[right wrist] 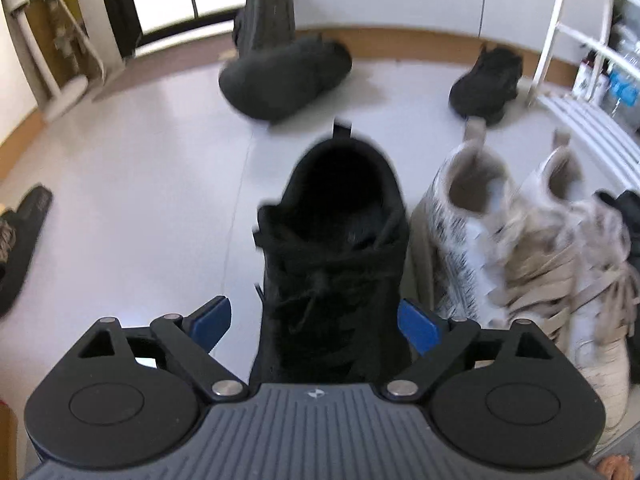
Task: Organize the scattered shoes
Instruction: 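Align the black sneaker beside the white sneakers with the right gripper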
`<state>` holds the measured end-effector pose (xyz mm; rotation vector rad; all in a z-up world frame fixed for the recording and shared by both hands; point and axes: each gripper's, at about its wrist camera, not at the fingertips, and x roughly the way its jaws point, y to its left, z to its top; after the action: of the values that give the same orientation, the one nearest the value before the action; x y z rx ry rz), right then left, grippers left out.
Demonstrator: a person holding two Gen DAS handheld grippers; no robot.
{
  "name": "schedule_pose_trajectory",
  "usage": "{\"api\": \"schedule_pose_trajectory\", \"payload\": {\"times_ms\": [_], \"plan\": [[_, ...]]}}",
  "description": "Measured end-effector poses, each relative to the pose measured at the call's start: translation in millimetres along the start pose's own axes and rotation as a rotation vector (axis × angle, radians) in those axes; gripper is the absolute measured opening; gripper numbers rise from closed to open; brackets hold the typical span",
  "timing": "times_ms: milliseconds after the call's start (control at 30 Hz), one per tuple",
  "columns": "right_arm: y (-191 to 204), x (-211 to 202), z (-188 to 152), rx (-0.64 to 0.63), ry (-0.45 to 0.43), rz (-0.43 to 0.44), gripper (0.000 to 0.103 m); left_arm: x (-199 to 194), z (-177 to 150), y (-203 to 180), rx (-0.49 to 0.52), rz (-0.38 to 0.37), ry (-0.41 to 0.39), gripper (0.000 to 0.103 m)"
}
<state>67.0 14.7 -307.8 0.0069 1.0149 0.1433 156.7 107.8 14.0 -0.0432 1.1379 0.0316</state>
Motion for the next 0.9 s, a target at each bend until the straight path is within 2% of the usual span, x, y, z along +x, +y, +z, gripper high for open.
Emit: {"api": "schedule_pose_trajectory", "payload": {"times_ms": [100,333,567,900], "plan": [[-15.2,13.1,-5.2,0.058,0.029,0.053,0.088,0.9,0.3,-2.7,0.008,-0.006,0.002,0.095],[-12.0,10.3,-7.3,0.086,0.05,-0.042,0.078,-0.4,0.9,-4.4,0.005,-0.012,-0.003,0.095],[-11.3,7.5,-10.7,0.068,0.056,-0.054,0.076,1.2,-0.5,-5.4,0.015,-0.026,0.004,0.095],[-12.0,6.0,-13.6,0.084,0.066,-0.058,0.077,4.3,-1.5,-2.4,0.001,-0.009,0.013,0.095]]}}
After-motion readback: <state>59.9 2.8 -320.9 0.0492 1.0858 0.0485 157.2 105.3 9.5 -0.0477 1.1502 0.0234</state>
